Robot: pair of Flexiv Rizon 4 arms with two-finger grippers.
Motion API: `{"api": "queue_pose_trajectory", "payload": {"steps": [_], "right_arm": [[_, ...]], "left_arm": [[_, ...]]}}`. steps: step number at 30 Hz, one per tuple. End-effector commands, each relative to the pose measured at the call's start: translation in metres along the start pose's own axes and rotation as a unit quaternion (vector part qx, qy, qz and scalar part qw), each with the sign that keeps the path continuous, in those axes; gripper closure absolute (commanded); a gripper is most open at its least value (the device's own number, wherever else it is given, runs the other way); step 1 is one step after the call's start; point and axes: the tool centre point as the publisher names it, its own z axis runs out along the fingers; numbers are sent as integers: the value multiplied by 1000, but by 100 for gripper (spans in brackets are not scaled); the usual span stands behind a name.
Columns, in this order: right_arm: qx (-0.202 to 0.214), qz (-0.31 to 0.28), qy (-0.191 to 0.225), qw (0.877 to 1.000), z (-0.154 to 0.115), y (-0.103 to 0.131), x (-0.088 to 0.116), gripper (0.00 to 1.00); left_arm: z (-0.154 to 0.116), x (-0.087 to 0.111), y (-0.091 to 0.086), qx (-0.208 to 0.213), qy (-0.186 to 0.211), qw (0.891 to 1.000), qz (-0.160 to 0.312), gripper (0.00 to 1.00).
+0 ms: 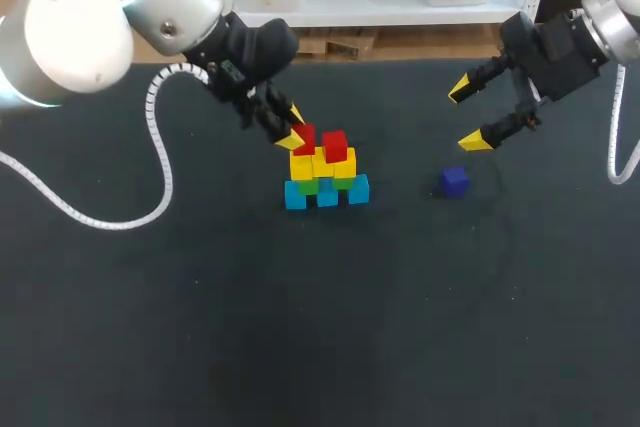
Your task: Place the blue cubes, place green cubes on the blue cubes, place the yellow cubes on the green cubes, then place the red cubes on the yellow cubes, and place purple cube on the red cubes.
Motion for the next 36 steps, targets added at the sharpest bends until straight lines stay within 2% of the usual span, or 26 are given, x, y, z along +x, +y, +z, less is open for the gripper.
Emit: {"api": "queue_pose_trajectory", "payload": {"steps": [1, 36], "right_arm": [[0, -1, -1, 1000, 1, -1, 0, 0], [0, -1, -1, 1000, 1, -1, 0, 0]], "left_arm": [[4, 0, 0, -1, -4, 1000, 0, 100], [15, -3, 3, 11, -13, 1000, 1, 100]]}}
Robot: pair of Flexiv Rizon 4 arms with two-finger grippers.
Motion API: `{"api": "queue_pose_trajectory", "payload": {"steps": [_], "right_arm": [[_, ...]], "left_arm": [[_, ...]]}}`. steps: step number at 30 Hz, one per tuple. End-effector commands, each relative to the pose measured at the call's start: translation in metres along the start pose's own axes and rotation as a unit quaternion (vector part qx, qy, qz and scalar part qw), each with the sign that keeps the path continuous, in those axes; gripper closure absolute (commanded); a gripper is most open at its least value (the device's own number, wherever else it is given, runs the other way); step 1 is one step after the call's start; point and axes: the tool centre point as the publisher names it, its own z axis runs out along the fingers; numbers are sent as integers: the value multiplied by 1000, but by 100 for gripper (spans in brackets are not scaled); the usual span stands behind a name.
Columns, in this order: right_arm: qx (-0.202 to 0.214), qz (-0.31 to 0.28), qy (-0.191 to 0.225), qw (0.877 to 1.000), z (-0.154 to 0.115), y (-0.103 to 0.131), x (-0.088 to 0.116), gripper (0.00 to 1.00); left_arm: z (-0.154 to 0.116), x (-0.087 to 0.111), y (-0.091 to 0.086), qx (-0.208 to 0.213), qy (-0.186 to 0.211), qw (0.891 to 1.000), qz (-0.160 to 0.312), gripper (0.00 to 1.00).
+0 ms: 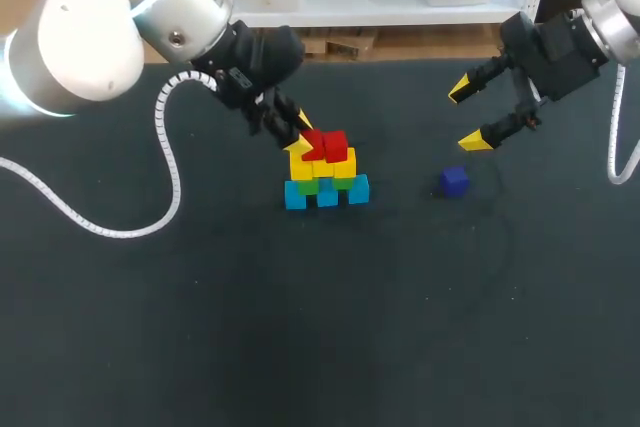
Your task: Place the blue cubes, place green cubes on the blue cubes, place the yellow cubes on the green cubes, then place the red cubes on the yellow cubes, and place purple cube on the red cubes.
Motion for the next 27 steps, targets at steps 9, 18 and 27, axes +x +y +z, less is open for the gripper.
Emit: {"api": "queue_pose_trajectory", "payload": {"steps": [9, 18, 27], "right_arm": [[0, -1, -1, 1000, 1, -1, 0, 0], [0, -1, -1, 1000, 1, -1, 0, 0], [0, -1, -1, 1000, 1, -1, 0, 0]], "left_arm": [[1, 2, 3, 3, 0, 1000, 0, 100], [2, 2, 4, 5, 0, 1000, -1, 100], [2, 2, 5, 7, -2, 1000, -2, 98]]}}
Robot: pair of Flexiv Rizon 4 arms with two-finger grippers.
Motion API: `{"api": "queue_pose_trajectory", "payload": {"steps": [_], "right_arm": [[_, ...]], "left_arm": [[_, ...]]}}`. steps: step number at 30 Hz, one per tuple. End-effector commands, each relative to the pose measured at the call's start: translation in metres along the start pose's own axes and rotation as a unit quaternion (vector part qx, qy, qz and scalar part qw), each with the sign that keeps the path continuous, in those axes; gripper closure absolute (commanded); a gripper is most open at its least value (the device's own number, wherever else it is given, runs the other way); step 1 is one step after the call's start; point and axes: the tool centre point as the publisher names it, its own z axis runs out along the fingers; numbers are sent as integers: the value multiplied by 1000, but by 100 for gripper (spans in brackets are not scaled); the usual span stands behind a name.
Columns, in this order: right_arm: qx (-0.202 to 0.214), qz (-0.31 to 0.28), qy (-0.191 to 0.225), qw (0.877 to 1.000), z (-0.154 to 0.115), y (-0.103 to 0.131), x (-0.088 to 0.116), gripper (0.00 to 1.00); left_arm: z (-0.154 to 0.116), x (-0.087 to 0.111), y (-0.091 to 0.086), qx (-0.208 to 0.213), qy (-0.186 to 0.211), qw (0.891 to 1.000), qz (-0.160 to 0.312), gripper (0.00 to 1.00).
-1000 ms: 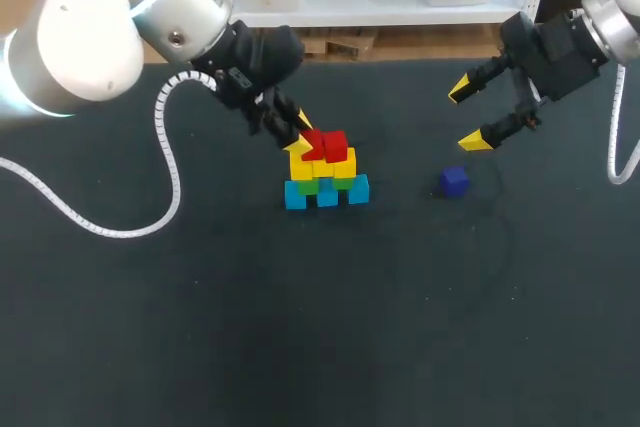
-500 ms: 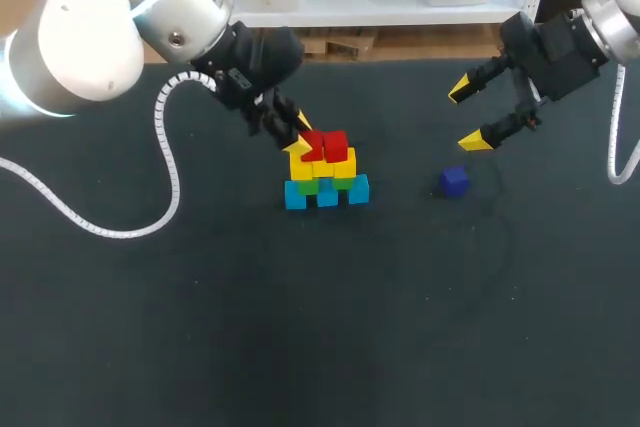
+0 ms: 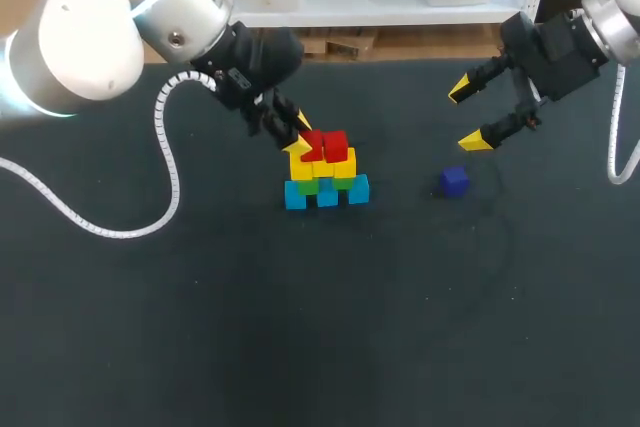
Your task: Place the blue cubes, place green cubes on the blue cubes, place the yellow cubes on the green cubes, then place the red cubes on the yellow cubes, and place purple cube on the red cubes.
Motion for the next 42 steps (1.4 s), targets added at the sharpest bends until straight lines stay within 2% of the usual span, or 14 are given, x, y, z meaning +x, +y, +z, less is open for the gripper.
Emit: {"api": "queue_pose_trajectory", "payload": {"steps": [1, 10, 19, 25, 31, 38, 42], "right_arm": [[0, -1, -1, 1000, 1, -1, 0, 0], [0, -1, -1, 1000, 1, -1, 0, 0], [0, -1, -1, 1000, 1, -1, 0, 0], [0, -1, -1, 1000, 1, -1, 0, 0], [0, -1, -1, 1000, 1, -1, 0, 0], [0, -1, -1, 1000, 1, -1, 0, 0], [0, -1, -1, 1000, 1, -1, 0, 0]], "left_arm": [[1, 0, 3, 4, -1, 1000, 1, 98], [1, 0, 5, 4, -2, 1000, 3, 99], [2, 0, 4, 5, -2, 1000, 2, 86], [2, 0, 4, 6, -2, 1000, 1, 81], [2, 0, 5, 6, -2, 1000, -1, 69], [2, 1, 5, 6, -2, 1000, -3, 65], [2, 1, 5, 6, -2, 1000, -3, 57]]}}
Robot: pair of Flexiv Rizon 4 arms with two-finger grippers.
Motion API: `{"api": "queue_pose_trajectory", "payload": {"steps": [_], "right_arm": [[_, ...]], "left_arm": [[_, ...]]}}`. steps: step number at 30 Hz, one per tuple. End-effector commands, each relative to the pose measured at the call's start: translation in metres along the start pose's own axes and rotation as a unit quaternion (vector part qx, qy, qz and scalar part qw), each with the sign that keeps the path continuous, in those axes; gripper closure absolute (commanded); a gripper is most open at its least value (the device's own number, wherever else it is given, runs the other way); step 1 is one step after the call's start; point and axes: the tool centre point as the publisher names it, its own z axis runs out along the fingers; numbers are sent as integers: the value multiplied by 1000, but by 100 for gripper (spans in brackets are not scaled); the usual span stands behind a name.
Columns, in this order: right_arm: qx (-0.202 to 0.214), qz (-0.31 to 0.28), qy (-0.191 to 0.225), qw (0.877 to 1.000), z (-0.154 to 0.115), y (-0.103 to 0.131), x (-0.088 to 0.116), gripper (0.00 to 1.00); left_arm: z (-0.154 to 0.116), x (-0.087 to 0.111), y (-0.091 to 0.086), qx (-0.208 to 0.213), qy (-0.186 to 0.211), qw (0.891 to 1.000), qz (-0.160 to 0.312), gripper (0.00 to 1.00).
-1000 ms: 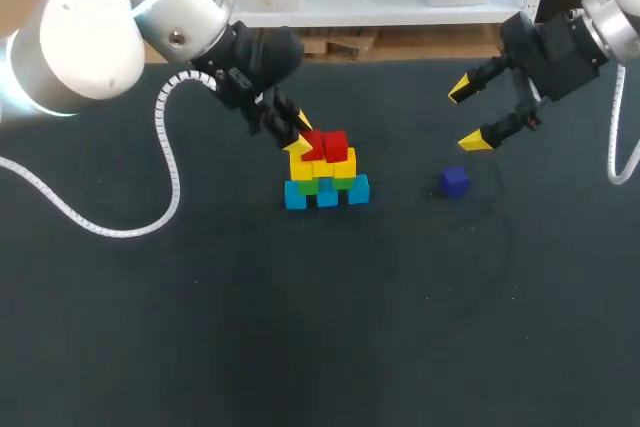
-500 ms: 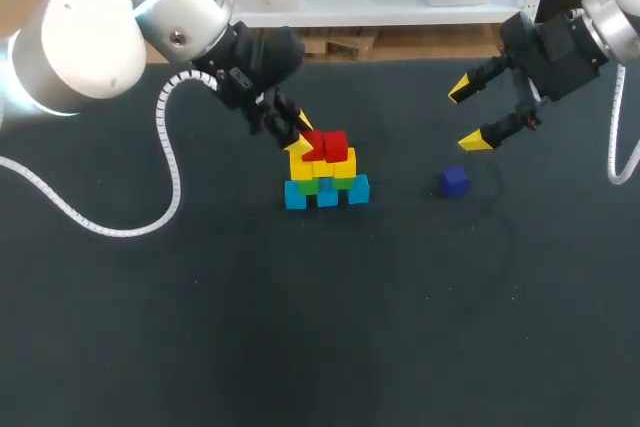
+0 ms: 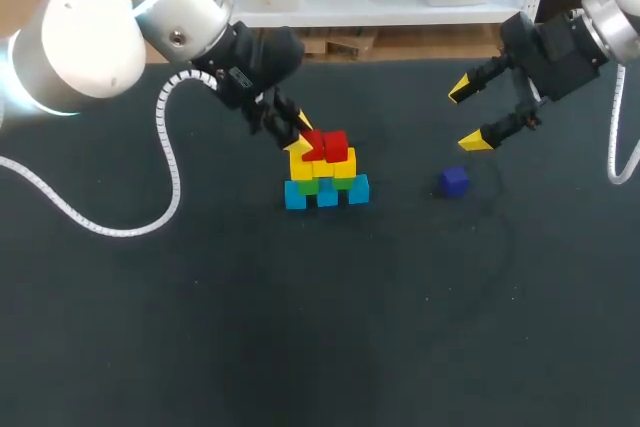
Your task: Place the blue cubes, place green cubes on the blue cubes, place the yellow cubes on the green cubes, then place the red cubes on the yellow cubes, and place purple cube on the red cubes.
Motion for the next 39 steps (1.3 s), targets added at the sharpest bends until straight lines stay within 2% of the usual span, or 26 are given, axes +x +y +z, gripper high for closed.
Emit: {"api": "queue_pose_trajectory", "payload": {"steps": [1, 2, 4, 5, 7, 8, 16, 25, 27, 33, 39], "right_arm": [[0, -1, -1, 1000, 1, -1, 0, 0], [0, -1, -1, 1000, 1, -1, 0, 0], [0, -1, -1, 1000, 1, -1, 0, 0], [0, -1, -1, 1000, 1, -1, 0, 0], [0, -1, -1, 1000, 1, -1, 0, 0], [0, -1, -1, 1000, 1, -1, 0, 0], [0, -1, -1, 1000, 1, -1, 0, 0], [0, -1, -1, 1000, 1, -1, 0, 0], [0, -1, -1, 1000, 1, -1, 0, 0], [0, -1, -1, 1000, 1, -1, 0, 0], [0, -1, -1, 1000, 1, -1, 0, 0]], "left_arm": [[0, 0, 2, 2, 0, 1000, 0, 56], [0, 0, 2, 2, 0, 1000, 1, 52], [-1, 0, 2, 2, 0, 1000, 0, 29], [-1, 0, 3, 2, 0, 1000, 0, 24], [-2, 0, 3, 2, 0, 1000, -1, 2], [-3, 0, 3, 2, 0, 1000, -1, 0], [-17, -1, 5, -8, 4, 1000, 6, 0], [-43, 2, 4, -39, 9, 999, 25, 0], [-52, 8, 2, -50, -5, 998, 28, 0], [-79, 33, -7, -63, -9, 997, 37, 0], [-105, 57, -17, -41, -9, 998, 56, 0]]}}
